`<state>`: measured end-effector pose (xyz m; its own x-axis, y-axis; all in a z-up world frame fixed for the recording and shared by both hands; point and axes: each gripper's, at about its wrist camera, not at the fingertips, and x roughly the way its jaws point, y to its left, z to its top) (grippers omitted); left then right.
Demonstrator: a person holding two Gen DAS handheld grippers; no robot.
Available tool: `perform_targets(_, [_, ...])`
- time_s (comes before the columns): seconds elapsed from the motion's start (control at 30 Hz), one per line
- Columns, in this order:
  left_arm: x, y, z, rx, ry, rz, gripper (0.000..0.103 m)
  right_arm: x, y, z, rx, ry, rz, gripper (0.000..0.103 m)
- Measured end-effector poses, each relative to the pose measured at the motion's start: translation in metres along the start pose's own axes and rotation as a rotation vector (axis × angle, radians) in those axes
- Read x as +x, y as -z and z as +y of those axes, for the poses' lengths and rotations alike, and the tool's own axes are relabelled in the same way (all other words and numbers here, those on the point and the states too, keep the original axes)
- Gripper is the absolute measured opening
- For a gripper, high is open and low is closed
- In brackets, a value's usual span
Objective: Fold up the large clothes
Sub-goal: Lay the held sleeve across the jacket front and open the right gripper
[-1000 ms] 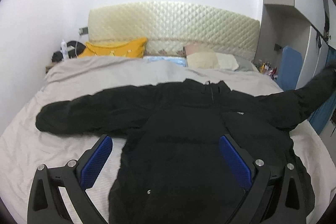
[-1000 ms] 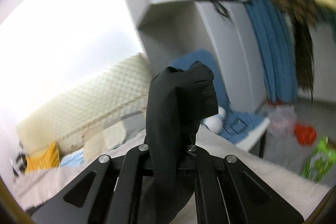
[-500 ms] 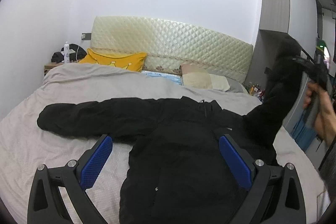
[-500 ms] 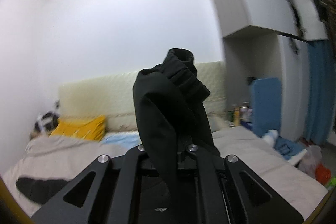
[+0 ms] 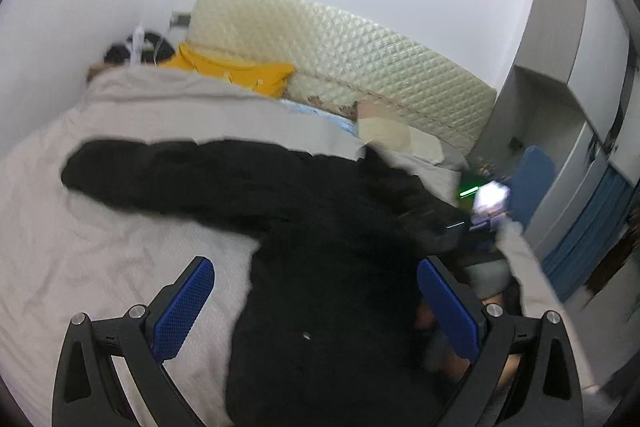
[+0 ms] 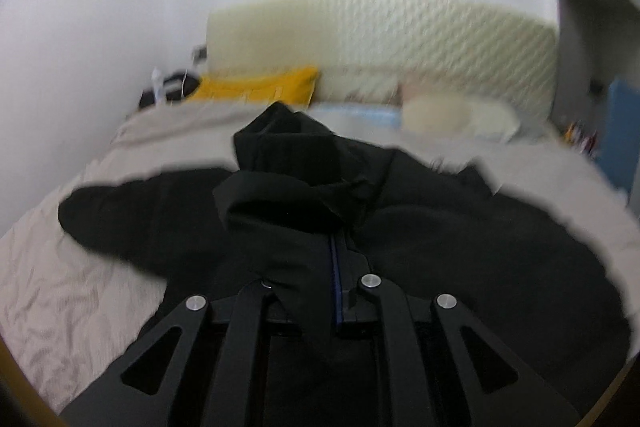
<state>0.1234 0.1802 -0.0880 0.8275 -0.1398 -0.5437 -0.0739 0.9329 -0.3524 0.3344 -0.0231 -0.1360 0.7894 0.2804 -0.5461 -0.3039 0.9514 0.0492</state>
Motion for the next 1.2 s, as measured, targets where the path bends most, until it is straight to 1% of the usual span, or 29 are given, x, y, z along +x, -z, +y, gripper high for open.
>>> perform_targets(0.03, [0.002, 0.001, 0.002, -0.011, 0.016, 0.006, 0.103, 0.011, 0.01, -0.002, 0.015, -0.002, 0.031, 0.01])
perform_targets(0.1, [0.007, 0.003, 0.005, -0.026, 0.009, 0.015, 0.103, 0.037, 0.03, -0.001, 0.02, 0.007, 0.094, 0.01])
perform_targets(0.17, [0.015, 0.004, 0.005, -0.006, -0.019, 0.028, 0.103, 0.046, 0.038, -0.001, 0.016, 0.015, 0.101, 0.01])
perform_targets(0.27, [0.027, 0.007, 0.005, 0.017, -0.04, 0.059, 0.103, 0.039, 0.038, -0.004, 0.016, 0.028, 0.098, 0.01])
perform_targets(0.33, [0.034, 0.008, 0.006, 0.025, -0.054, 0.078, 0.103, 0.044, 0.038, -0.001, 0.015, 0.027, 0.099, 0.01])
perform_targets(0.43, [0.036, 0.009, 0.005, 0.045, -0.079, 0.078, 0.103, 0.049, 0.036, 0.0, 0.022, 0.025, 0.102, 0.01])
perform_targets(0.47, [0.036, 0.011, 0.005, 0.049, -0.083, 0.078, 0.103, 0.049, 0.04, 0.002, 0.024, 0.025, 0.103, 0.01])
perform_targets(0.6, [0.033, 0.012, 0.003, 0.06, -0.093, 0.072, 0.103, 0.041, 0.037, 0.006, 0.016, 0.032, 0.105, 0.011])
perform_targets(0.73, [0.033, 0.011, 0.0, 0.08, -0.124, 0.061, 0.103, 0.034, 0.036, 0.005, 0.046, 0.025, 0.139, 0.011])
perform_targets(0.83, [0.034, 0.012, -0.001, 0.087, -0.127, 0.066, 0.103, 0.026, 0.034, 0.008, 0.043, 0.025, 0.164, 0.014])
perform_targets(0.87, [0.035, 0.012, -0.002, 0.09, -0.124, 0.071, 0.103, 0.022, 0.033, 0.01, 0.045, 0.028, 0.169, 0.017])
perform_targets(0.93, [0.036, 0.013, -0.003, 0.095, -0.124, 0.076, 0.103, 0.016, 0.032, 0.013, 0.037, 0.042, 0.179, 0.034])
perform_targets(1.0, [0.037, 0.013, -0.004, 0.098, -0.133, 0.08, 0.103, 0.008, 0.034, 0.018, 0.012, 0.036, 0.187, 0.083])
perform_targets(1.03, [0.037, 0.013, -0.004, 0.101, -0.135, 0.079, 0.103, 0.003, 0.034, 0.019, -0.001, 0.031, 0.174, 0.089])
perform_targets(1.07, [0.036, 0.014, -0.005, 0.105, -0.138, 0.076, 0.103, -0.005, 0.034, 0.02, -0.007, 0.03, 0.15, 0.089])
perform_targets(1.2, [0.032, 0.016, -0.01, 0.121, -0.144, 0.062, 0.103, -0.026, 0.031, 0.013, 0.019, 0.026, 0.127, 0.089])
